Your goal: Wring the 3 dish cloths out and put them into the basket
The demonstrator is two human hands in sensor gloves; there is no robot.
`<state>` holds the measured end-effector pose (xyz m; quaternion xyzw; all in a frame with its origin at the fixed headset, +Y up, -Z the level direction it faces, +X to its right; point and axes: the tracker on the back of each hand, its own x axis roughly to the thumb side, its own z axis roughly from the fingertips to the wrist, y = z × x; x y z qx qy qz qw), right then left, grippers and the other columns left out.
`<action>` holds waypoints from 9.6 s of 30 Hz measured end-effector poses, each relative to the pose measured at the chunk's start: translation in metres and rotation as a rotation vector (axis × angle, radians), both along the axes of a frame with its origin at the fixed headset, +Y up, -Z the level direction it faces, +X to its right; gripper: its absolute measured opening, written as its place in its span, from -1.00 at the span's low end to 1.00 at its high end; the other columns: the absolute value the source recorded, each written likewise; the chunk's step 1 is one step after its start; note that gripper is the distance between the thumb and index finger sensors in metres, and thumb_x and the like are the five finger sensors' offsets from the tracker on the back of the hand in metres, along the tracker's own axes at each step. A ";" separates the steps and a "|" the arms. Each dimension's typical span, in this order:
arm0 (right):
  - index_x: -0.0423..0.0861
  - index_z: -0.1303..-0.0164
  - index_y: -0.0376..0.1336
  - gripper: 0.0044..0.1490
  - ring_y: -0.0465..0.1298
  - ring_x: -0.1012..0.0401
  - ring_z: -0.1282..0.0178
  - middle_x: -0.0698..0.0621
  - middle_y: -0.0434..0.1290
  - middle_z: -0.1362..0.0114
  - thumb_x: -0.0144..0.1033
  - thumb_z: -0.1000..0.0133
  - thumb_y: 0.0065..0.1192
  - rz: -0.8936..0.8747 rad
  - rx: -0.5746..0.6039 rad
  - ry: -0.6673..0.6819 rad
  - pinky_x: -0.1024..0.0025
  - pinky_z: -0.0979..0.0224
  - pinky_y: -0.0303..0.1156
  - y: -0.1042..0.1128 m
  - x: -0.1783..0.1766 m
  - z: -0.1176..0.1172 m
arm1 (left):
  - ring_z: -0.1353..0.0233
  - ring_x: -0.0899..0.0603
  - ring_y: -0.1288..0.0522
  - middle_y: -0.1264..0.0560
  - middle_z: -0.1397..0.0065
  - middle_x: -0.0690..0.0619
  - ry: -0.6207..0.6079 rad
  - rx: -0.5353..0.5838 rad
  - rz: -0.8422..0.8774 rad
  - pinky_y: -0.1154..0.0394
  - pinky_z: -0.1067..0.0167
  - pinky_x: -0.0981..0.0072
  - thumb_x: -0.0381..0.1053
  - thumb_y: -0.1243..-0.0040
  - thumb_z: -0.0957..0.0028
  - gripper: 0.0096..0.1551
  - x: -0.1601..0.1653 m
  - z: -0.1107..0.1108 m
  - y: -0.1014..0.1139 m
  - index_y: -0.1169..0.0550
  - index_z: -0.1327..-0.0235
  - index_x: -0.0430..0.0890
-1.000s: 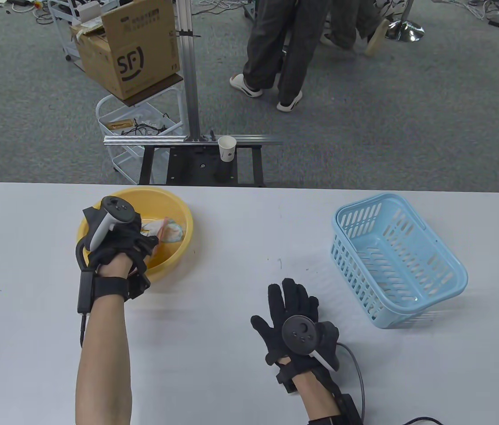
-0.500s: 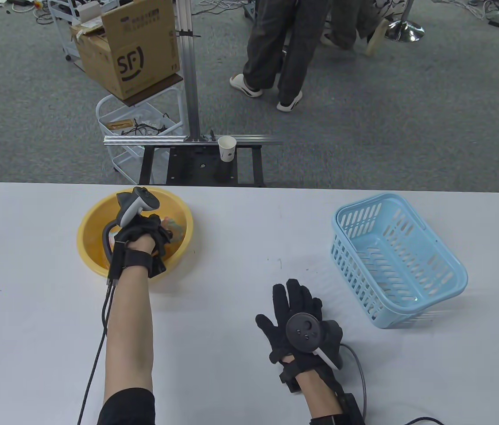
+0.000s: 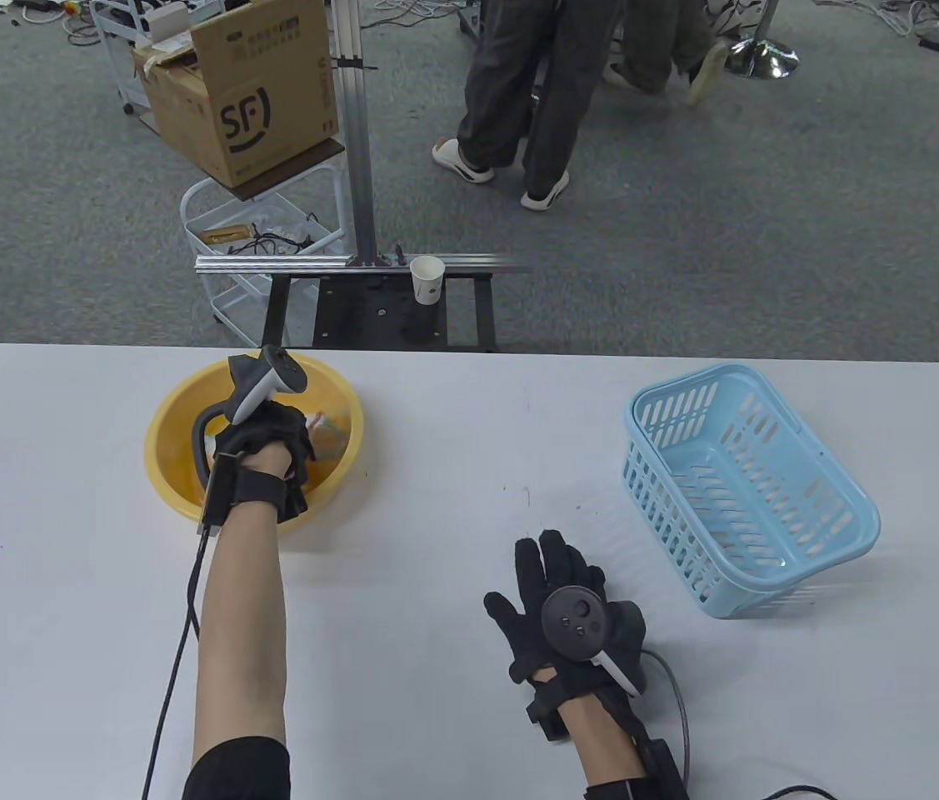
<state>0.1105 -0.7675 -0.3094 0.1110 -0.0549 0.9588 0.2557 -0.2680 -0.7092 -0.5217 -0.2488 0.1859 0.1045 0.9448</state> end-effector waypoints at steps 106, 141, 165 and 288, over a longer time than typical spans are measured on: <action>-0.10 -0.28 0.38 -0.45 0.62 -0.12 -0.19 -0.09 0.67 -0.09 -0.23 -0.09 0.42 -0.687 0.311 -0.051 -0.20 -0.36 0.41 0.038 0.019 0.012 | -0.77 -0.20 0.04 -0.02 -0.74 0.17 -0.214 0.178 1.493 0.08 -0.60 -0.33 0.48 -0.31 0.09 0.12 0.082 0.216 -0.063 -0.10 -0.67 0.17; 0.30 -0.53 0.03 -0.13 0.02 -0.24 -0.66 -0.01 -0.14 -0.73 -0.63 -0.12 0.16 -0.165 0.300 0.337 -0.33 -0.54 0.08 0.051 -0.051 0.033 | -0.06 -0.14 -0.70 -0.65 -0.16 0.05 -0.355 -0.001 1.123 -0.55 -0.12 -0.04 0.12 -0.41 0.00 -0.37 0.118 0.220 -0.059 -0.53 -0.33 -0.02; -0.25 -0.45 0.18 -0.18 0.57 -0.12 -0.17 -0.22 0.56 -0.22 -0.04 -0.12 0.35 -0.689 -0.368 0.196 -0.21 -0.31 0.42 0.015 -0.014 0.005 | 0.19 -0.09 -0.70 -0.68 -0.06 0.10 -0.701 0.641 0.210 -0.57 0.02 -0.02 0.10 -0.42 0.10 -0.16 0.141 0.247 -0.002 -0.36 -0.51 0.21; -0.13 -0.37 0.21 -0.22 0.64 -0.12 -0.16 -0.11 0.57 -0.21 0.03 -0.09 0.48 -0.029 0.054 0.122 -0.16 -0.25 0.48 0.043 -0.034 0.018 | -0.01 -0.13 -0.72 -0.67 -0.13 0.16 -0.640 0.763 0.010 -0.56 -0.14 -0.07 0.26 -0.45 0.13 -0.23 0.127 0.253 0.003 -0.50 -0.33 0.01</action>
